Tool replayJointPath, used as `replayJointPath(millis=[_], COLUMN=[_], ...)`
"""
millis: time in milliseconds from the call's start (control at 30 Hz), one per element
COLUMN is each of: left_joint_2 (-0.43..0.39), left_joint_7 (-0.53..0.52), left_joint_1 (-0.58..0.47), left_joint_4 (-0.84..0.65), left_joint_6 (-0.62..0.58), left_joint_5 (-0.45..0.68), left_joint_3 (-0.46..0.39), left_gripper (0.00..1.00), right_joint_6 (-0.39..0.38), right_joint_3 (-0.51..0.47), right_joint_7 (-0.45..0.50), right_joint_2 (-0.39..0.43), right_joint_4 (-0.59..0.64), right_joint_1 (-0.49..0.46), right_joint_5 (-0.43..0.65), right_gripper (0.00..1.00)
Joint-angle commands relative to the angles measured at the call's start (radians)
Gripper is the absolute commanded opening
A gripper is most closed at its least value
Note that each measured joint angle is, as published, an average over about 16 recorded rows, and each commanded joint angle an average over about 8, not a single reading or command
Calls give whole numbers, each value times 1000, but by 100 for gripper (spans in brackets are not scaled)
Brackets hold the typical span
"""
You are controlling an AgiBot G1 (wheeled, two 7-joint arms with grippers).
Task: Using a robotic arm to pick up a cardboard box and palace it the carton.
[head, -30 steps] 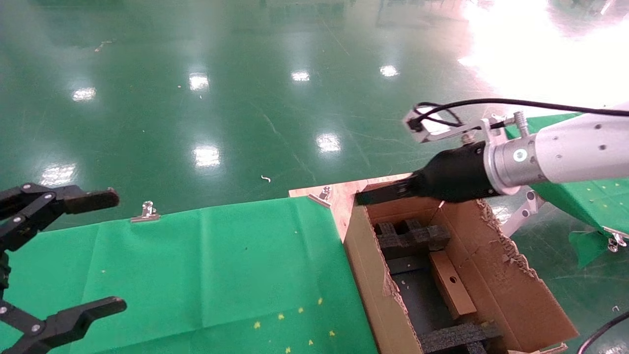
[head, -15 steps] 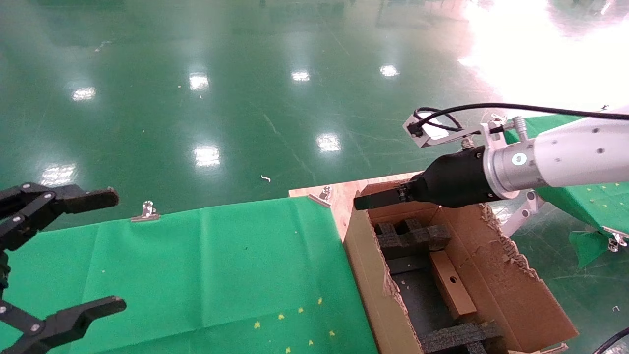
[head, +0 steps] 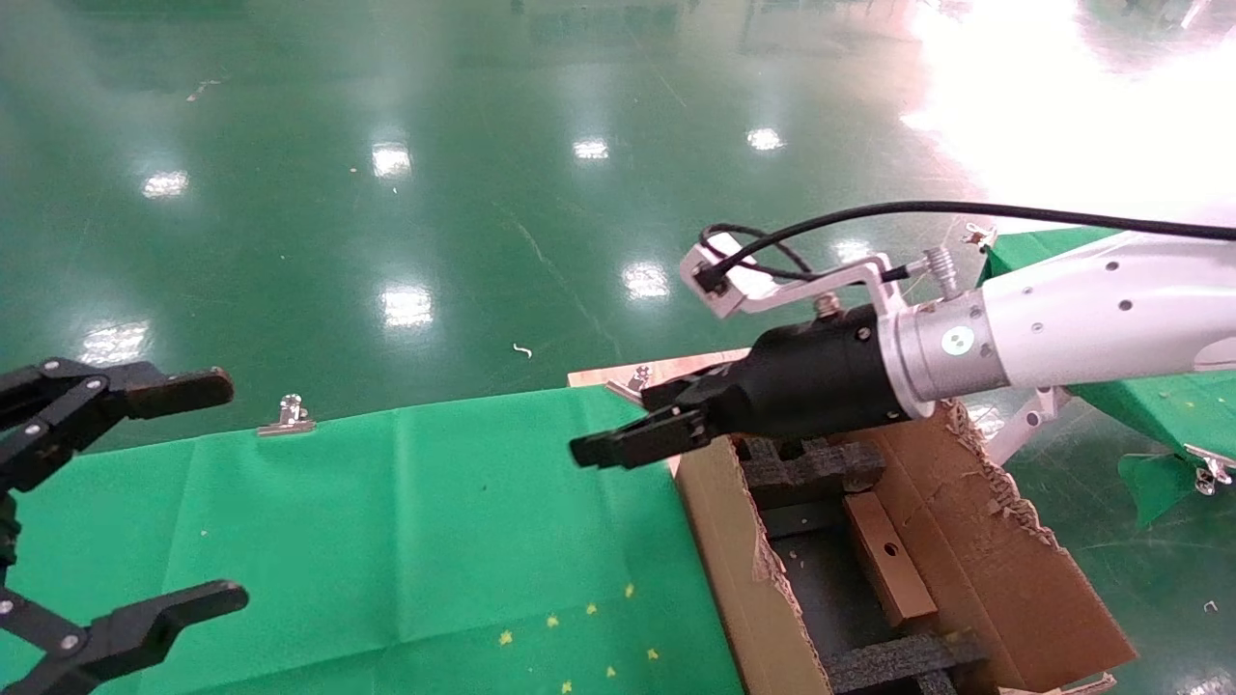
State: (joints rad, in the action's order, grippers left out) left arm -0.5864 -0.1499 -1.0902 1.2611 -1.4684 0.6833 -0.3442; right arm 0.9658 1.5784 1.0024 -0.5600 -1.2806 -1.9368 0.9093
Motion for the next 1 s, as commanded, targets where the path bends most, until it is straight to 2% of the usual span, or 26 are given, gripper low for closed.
replayJointPath(millis=[33,900,1000], left_joint_2=[0,0,0], left_joint_7=[0,0,0], left_joint_1=[0,0,0], left_joint_4=[0,0,0], left_joint_6=[0,0,0], left_joint_5=[0,0,0], left_joint_3=[0,0,0], left_gripper=[100,100,100], right_joint_6=[24,339,357], right_joint_3=[-59,-831,-876], right_joint_7=[-37,-522,-550], right_joint_2=[-2,-33,-35], right_joint_4=[0,-2,-2], right_joint_1=[39,552,582], right_joint_5=[-8,-114,-121], right_gripper=[100,100,100])
